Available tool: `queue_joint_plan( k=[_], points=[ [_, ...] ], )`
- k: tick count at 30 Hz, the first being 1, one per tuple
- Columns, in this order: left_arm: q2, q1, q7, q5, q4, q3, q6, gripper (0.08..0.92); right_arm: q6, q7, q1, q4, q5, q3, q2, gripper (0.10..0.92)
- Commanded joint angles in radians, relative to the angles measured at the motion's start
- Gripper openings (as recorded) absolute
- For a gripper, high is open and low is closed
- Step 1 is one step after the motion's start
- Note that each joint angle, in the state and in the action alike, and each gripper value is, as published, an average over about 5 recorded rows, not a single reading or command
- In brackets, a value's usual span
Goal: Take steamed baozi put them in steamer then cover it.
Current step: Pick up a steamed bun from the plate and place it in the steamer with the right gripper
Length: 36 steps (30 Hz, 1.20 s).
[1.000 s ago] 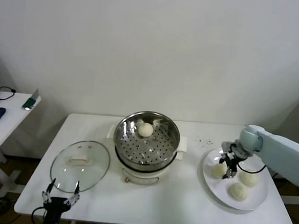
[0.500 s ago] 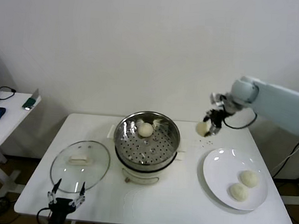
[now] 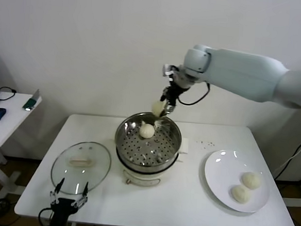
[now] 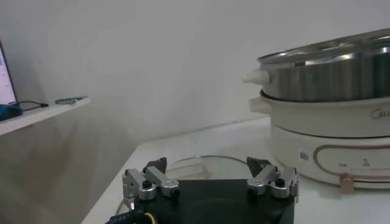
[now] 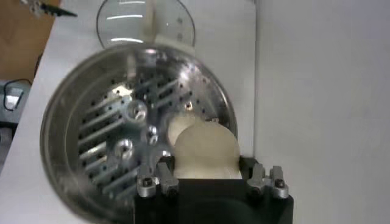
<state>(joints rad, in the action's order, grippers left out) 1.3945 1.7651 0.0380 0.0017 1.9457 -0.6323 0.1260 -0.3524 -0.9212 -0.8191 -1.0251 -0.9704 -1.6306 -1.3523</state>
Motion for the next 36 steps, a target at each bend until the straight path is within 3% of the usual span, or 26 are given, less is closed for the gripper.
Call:
queue_joint_plan(
  k=[1,23,31,36],
  points=[
    [-0.002,0.008,-0.002,-0.002,0.011,0.003,0.001,0.823,-0.028,0.04,0.075,0.033,-0.06,-0.027,-0.164,0.679],
    [-0.002,-0.04,-0.002,0.002,-0.025,0.009,-0.004,0.823,-0.036,0.07,0.191,0.011,-0.002,-0.058,-0.173,0.689],
    [-0.003,-0.048,0.0,0.005,-0.03,0.012,-0.005,0.823,-0.035,0.055,0.169,-0.001,0.02,-0.055,-0.153,0.812],
    [-0.002,-0.048,0.001,0.005,-0.028,0.011,-0.006,0.823,-0.026,0.031,0.086,-0.052,0.012,-0.05,-0.09,0.822]
  ],
)
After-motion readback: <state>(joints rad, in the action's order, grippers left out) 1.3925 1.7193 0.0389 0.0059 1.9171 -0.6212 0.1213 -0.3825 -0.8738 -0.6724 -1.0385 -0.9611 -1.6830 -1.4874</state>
